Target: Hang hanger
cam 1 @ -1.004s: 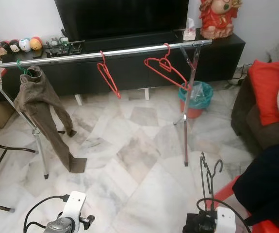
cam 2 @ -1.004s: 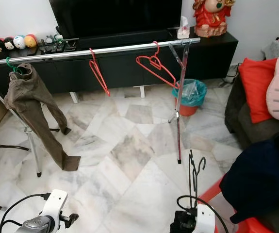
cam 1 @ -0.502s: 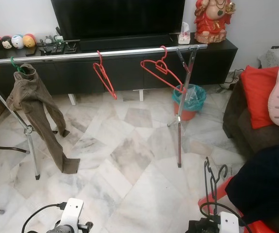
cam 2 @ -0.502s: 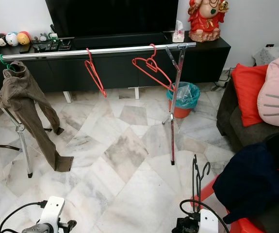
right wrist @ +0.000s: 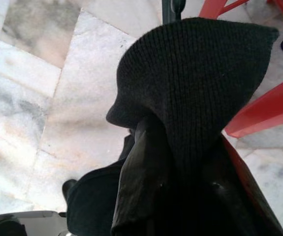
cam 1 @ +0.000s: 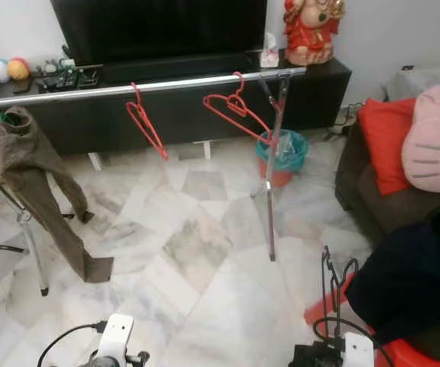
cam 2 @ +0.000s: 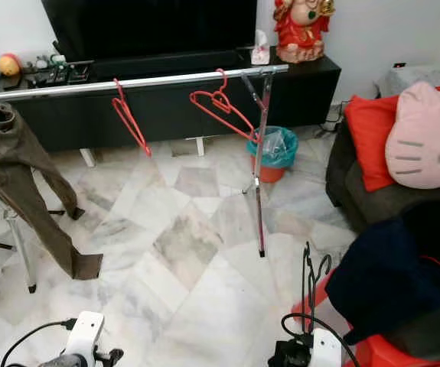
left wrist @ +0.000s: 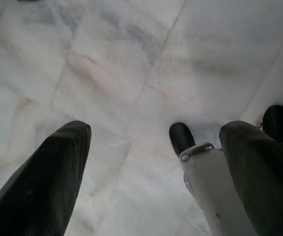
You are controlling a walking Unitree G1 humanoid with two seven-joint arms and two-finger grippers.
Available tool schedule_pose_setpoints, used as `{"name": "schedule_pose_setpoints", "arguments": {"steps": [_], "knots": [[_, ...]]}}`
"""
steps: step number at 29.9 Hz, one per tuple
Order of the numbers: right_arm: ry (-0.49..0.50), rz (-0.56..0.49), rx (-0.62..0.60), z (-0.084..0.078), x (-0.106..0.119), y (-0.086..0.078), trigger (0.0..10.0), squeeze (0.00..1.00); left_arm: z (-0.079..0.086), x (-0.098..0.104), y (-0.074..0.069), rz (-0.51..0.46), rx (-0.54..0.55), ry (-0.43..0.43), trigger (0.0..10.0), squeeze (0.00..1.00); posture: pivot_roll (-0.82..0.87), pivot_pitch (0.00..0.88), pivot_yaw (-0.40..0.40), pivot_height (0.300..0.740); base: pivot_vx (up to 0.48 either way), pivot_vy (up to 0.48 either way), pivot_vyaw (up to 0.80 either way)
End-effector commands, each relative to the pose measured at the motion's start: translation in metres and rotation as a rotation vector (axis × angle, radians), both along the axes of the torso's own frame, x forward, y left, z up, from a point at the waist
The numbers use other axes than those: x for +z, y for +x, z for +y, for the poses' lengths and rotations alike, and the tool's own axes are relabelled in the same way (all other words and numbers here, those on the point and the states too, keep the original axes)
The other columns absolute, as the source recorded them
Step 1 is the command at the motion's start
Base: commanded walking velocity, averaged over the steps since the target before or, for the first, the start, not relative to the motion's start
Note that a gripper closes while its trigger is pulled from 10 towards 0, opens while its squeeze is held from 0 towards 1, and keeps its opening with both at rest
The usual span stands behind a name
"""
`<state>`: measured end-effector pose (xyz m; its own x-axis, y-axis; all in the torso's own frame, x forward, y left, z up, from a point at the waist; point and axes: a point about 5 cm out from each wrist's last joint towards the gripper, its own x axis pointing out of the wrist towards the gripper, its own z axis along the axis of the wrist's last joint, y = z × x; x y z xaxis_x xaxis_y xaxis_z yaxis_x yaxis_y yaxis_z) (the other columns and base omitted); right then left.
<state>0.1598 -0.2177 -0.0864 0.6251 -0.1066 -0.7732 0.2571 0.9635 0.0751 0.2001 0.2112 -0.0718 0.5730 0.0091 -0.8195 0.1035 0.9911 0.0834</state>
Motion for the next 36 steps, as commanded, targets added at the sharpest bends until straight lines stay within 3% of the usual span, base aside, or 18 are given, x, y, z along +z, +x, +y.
{"name": "schedule_pose_setpoints", "arguments": {"steps": [1, 4, 12, 16, 28, 36], "knots": [[0.0, -0.021, -0.001, -0.002, 0.002, 0.004, 10.0, 0.0, 0.004, -0.003, -0.006, 0.034, 0.01, 0.013, 10.0, 0.0, -0.07, 0.0, 0.043, 0.74, 0.0, 0.48, 0.0], [0.004, -0.023, 0.015, 0.001, 0.003, 0.005, 10.0, 0.0, 0.004, -0.002, -0.005, 0.026, 0.001, 0.014, 10.0, 0.0, -0.08, 0.0, 0.045, 0.74, 0.0, 0.446, 0.0], [0.01, -0.022, 0.036, 0.006, 0.002, 0.007, 10.0, 0.0, 0.003, -0.002, -0.004, 0.026, 0.001, 0.01, 10.0, 0.0, -0.08, 0.0, 0.05, 0.74, 0.0, 0.0, -0.8], [0.015, -0.026, 0.045, 0.007, 0.002, 0.008, 10.0, 0.0, 0.002, -0.001, -0.003, 0.017, -0.005, 0.007, 10.0, 0.0, -0.07, 0.0, 0.05, 0.74, 0.0, 0.397, -0.8], [0.014, -0.032, 0.063, 0.008, 0.003, 0.01, 10.0, 0.0, -0.004, 0.0, 0.001, 0.008, -0.059, 0.012, 10.0, 0.0, -0.07, 0.003, 0.053, 0.74, 0.0, 0.0, -0.78], [0.011, -0.046, 0.099, 0.009, 0.006, 0.015, 10.0, 0.0, -0.008, 0.001, 0.004, -0.008, -0.091, 0.003, 10.0, 0.0, -0.07, 0.003, 0.056, 0.74, 0.0, 0.0, 0.0]]}}
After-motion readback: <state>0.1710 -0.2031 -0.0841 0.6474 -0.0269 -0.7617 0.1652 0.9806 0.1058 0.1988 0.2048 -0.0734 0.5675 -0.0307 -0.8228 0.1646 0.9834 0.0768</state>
